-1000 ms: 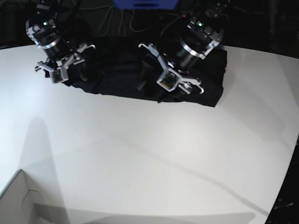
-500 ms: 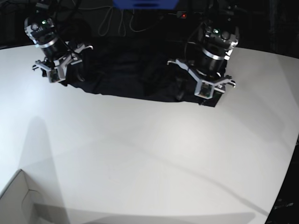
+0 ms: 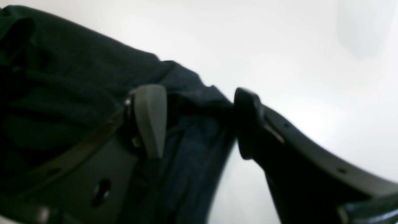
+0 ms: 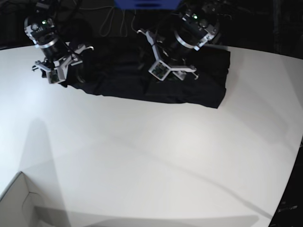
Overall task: Layout the t-shirt on the table in an organized manner, then fold the t-shirt properly
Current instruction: 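Fold the shirt's end with the left gripper toward the right gripper, then release the shirt and raise both grippers away from the strip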
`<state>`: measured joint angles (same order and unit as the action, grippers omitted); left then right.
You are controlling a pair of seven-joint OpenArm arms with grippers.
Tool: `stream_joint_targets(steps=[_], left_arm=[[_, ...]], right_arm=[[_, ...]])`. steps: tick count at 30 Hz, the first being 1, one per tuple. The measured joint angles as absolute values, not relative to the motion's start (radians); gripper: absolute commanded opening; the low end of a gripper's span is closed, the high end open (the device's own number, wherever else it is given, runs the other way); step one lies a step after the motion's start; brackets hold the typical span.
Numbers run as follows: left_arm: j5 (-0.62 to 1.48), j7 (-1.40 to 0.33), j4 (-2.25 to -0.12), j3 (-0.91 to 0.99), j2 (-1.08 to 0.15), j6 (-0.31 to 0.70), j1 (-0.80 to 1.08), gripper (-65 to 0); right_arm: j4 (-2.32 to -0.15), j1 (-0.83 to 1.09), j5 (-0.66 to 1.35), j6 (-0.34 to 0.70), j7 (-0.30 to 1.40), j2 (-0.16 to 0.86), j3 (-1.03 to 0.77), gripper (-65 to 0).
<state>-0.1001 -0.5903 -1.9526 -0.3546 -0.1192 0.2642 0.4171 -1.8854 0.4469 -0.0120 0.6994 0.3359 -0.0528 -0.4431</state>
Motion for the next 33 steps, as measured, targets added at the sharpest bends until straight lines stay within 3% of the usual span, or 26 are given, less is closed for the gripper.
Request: stream_joint_targets(steps=[4,8,13,18,24,33], left_arm=[[-0.093,-0.597,-1.956,-0.355,-0.125,0.275,0.421,-29.4],[-0.097,-0.588,-1.966,-0.192,-0.117,0.27,0.421,-29.4],[-0.088,-0.596,-1.966,-0.012,-0.118,0.279,0.421,-29.3],[-0.02,-0.598,-1.967,0.193,-0.102,0.266,0.405,-29.1],[0.136,-0.602,-1.967,0.411,-0.105,0.265,0.393,-29.2],[0.159,-0.604,-1.965,0.493,-0.133,0.273,0.402,-29.2]], right_arm=[[-1.885,0.442,-0.014,0.699,0.336,-0.075,-0.513,-29.9],[-1.885,0.43,-0.013,0.699,0.348,-0.115,-0.585,-29.1],[-1.887,0.382,-0.011,0.698,0.561,-0.165,-0.659,-24.4],[-1.886,0.357,-0.014,0.699,0.71,-0.159,-0.651,-24.0],[-1.883,0.349,-0.004,0.699,0.767,-0.161,-0.574,-24.0],[-1.855,0.324,-0.002,0.699,0.774,-0.161,-0.554,-24.0]])
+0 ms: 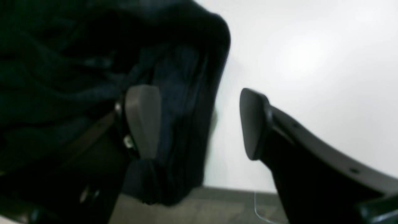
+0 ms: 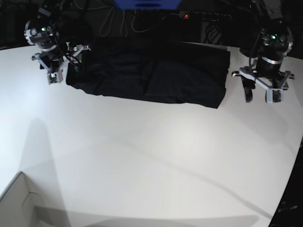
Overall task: Layout the t-shirt on the table in an organized manner, then fold the t-shirt properly
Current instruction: 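Release the shirt and raise both grippers away from the strip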
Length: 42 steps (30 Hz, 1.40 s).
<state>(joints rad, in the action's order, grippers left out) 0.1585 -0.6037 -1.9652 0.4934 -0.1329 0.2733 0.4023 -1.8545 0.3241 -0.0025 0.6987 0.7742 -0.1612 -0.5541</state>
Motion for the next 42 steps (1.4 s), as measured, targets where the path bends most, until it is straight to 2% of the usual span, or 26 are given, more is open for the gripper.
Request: stream_joint_targets(steps=[11,13,16,19,25,32,38,42], left_arm=[[0.16,-0.599,-1.964,0.499,-0.133,0.273,0.421,-29.2],[0.159,-0.599,-1.964,0.499,-0.133,0.273,0.421,-29.2],[0.158,-0.599,-1.964,0.499,-0.133,0.273,0.421,-29.2],[0.155,-0.599,-1.964,0.499,-0.133,0.273,0.421,-29.2],[0.157,-0.599,-1.964,0.55,-0.133,0.268,0.421,-29.2],[0.158,-0.599,-1.964,0.548,-0.133,0.273,0.421,-29.2],[0.151,-0.603,-1.964,0.548,-0.133,0.273,0.421,-29.2],[0.152,-0.598,-1.951,0.548,-0.133,0.273,0.421,-29.2]], right_arm=[[-1.771,0.308,0.006,0.698,0.746,-0.16,-0.56,-24.4],[-1.763,0.308,0.013,0.695,0.737,-0.158,-0.559,-26.1],[-1.755,0.314,0.128,0.695,0.749,-0.154,-0.556,-29.3],[-1.754,0.332,0.207,0.696,0.759,-0.159,-0.553,-29.5],[-1.754,0.336,0.218,0.695,0.764,-0.158,-0.553,-29.4],[-1.75,0.271,0.234,0.695,0.912,-0.156,-0.518,-29.4],[-1.744,0.252,0.24,0.695,0.936,-0.155,-0.514,-29.4],[-1.743,0.251,0.233,0.695,0.939,-0.153,-0.448,-29.8]])
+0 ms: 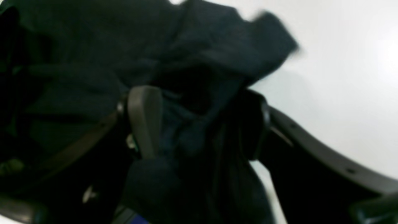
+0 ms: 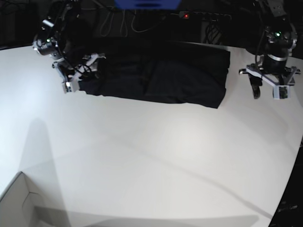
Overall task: Layout the t-shirt on the table in an organized manner, then fold the t-shirt properly
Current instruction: 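Release the shirt and raise both grippers away from the strip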
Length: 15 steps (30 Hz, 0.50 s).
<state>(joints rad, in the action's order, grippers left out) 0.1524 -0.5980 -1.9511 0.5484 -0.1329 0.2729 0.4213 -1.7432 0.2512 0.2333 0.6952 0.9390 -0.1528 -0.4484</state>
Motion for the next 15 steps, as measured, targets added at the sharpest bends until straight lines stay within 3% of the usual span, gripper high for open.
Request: stream_joint_targets(steps=[5,7,14,15], left_arm=[[0.149,-0.602,-1.894,0.548,-0.132,0.273,0.442,-29.3],[0.152,-0.596,-1.873,0.548,-0.13,0.273,0.44,-29.3],[0.155,-0.6,-1.748,0.532,-0.116,0.271,0.437,-29.5],[0.154,-0.601,-1.74,0.516,-0.115,0.265,0.437,-30.4]], right_arm=[[-1.741,0.253,0.233,0.695,0.942,-0.154,-0.405,-30.6],[-1.741,0.253,0.233,0.695,0.942,-0.153,-0.402,-34.6],[-1.737,0.253,0.218,0.695,0.955,-0.153,-0.402,-64.0],[-1.737,0.253,0.218,0.695,0.954,-0.154,-0.402,-65.0]])
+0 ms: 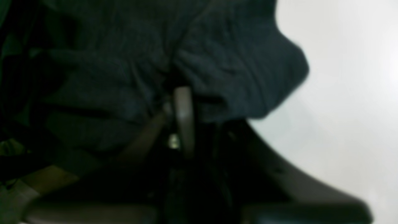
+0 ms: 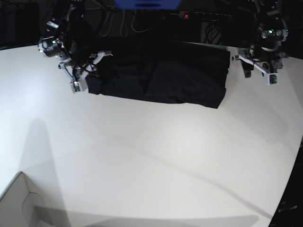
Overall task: Layout the t-shirt on the table in an organized manner, then fold the t-shirt properly
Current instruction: 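Release the shirt and raise both grippers away from the strip, then grasp both ends of the folded black strip with both grippers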
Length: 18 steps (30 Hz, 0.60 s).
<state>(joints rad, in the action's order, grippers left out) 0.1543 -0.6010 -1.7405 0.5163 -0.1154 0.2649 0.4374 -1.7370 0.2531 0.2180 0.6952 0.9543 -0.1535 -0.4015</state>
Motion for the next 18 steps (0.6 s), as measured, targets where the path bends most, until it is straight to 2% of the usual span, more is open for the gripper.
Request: stream_joint_targets(steps=[9,14,18], left_arm=[[0.158,-0.595,-1.736,0.334,-0.108,0.268,0.434,-43.9],[0.162,-0.574,-1.676,0.226,-0.114,0.263,0.381,-54.4],[0.167,-0.553,-1.64,0.171,-0.104,0.262,0.348,-55.6]], right_arm=[[-1.733,0.202,0.207,0.695,0.976,-0.153,-0.404,-65.0],[-1.732,0.146,0.205,0.695,0.973,-0.121,-0.408,-65.0],[-1.732,0.112,0.201,0.695,0.977,-0.085,-0.409,-65.0]])
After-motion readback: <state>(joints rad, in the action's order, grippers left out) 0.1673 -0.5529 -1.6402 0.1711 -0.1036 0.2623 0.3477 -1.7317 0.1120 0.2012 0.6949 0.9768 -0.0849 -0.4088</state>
